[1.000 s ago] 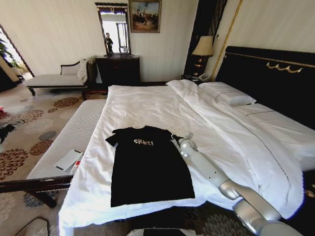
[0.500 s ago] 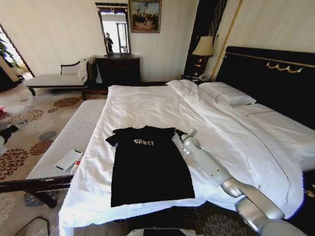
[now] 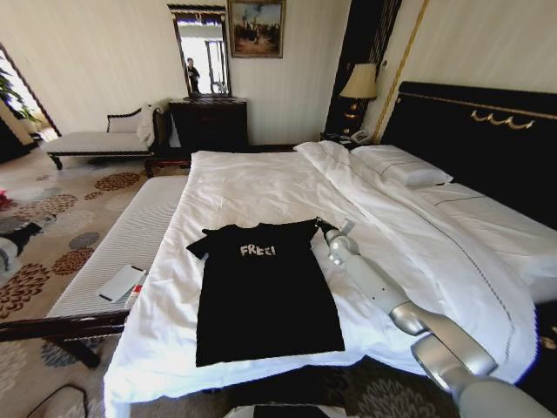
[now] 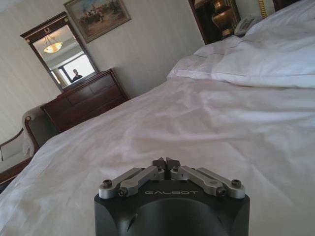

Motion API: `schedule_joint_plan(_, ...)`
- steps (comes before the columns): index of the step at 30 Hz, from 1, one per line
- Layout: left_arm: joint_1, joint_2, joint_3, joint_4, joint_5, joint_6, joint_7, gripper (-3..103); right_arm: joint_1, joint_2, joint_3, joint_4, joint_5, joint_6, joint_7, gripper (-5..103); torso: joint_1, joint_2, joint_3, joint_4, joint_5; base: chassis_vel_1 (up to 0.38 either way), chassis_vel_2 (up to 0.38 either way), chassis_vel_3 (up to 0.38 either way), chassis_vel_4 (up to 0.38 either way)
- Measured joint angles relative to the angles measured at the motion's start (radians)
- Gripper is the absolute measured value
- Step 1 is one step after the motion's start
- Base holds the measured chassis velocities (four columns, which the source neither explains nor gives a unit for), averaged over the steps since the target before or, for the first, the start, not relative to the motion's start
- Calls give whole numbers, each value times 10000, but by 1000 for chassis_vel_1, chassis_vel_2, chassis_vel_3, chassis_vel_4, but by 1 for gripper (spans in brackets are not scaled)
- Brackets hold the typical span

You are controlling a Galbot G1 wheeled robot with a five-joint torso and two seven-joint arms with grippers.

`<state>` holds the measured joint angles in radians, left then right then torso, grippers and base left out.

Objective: Fold the clothes on the bed.

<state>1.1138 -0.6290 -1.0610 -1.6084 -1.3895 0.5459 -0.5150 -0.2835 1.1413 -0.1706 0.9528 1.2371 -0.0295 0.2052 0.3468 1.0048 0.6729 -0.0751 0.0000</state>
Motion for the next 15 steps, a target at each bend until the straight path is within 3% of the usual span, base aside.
schedule_joint_plan(15,-108,-208,397,135,332,-58,150,100,690,580,-528,-1719,-1765,-167,124,1,0,0,0,-1,-1,0,0,0,0)
